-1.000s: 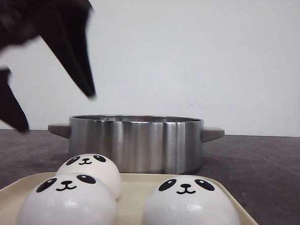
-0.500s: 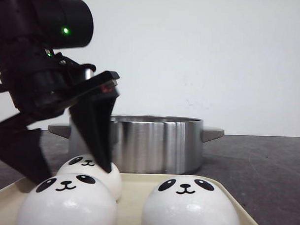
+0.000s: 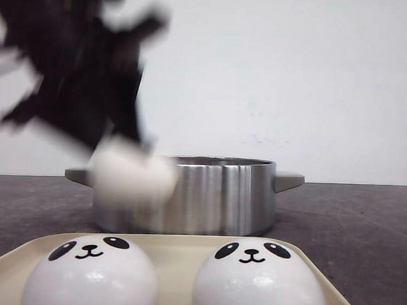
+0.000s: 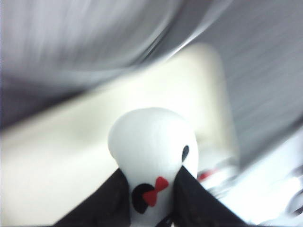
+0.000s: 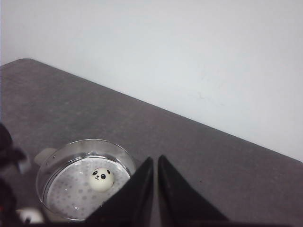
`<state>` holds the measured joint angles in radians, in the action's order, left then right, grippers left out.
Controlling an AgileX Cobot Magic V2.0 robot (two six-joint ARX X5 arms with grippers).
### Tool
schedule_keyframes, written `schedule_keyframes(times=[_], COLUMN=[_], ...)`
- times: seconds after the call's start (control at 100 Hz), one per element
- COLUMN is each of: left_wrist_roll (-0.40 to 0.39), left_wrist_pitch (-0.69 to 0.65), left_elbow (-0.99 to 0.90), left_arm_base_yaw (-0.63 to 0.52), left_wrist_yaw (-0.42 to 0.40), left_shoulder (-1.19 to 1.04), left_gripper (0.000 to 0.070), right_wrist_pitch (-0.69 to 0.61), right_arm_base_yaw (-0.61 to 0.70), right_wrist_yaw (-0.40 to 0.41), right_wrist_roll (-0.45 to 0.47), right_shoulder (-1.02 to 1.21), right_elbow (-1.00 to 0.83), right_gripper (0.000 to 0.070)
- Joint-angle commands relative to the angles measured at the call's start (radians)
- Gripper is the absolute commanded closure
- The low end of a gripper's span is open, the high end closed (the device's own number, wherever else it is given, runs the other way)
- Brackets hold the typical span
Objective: Steam buns
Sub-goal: 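Lift the held bun with the left gripper over the pot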
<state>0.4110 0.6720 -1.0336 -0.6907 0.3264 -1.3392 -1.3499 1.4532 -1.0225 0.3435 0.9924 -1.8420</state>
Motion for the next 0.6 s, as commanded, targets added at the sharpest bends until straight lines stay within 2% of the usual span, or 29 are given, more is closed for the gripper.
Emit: schedule_keyframes(times=[0.0, 0.15, 0.33, 0.47, 0.59], left_wrist_roll=[-0.004, -0.088, -0.2, -0.22, -0.221], left_wrist_pitch=[-0.013, 0.045, 0.167, 0.204, 0.202], left_elbow=[-0.078, -0.274, -0.495, -0.601, -0.654], left_arm_base_yaw=[-0.005, 0.044, 0.125, 0.176, 0.203], left_wrist_yaw=[-0.032, -0.101, -0.113, -0.172, -0.175], left_shoulder=[0.015, -0.041, -0.248, -0.418, -0.539], left_gripper=[0.069, 0.0689, 0.0689, 0.0689, 0.069], right_wrist_pitch=[-0.059, -0.029, -0.035, -0.048, -0.059], right_arm_base_yaw=[0.017, 0.017, 0.017, 0.017, 0.017], right_wrist_yaw=[-0.01, -0.053, -0.079, -0.078, -0.078], right_wrist_roll=[0.024, 0.024, 0.024, 0.046, 0.077], right_shoulder=[0.006, 0.006, 0.006, 0.006, 0.006], right_elbow=[-0.018, -0.018, -0.018, -0.018, -0.018], right_gripper=[0.069, 0.0691, 0.069, 0.069, 0.069])
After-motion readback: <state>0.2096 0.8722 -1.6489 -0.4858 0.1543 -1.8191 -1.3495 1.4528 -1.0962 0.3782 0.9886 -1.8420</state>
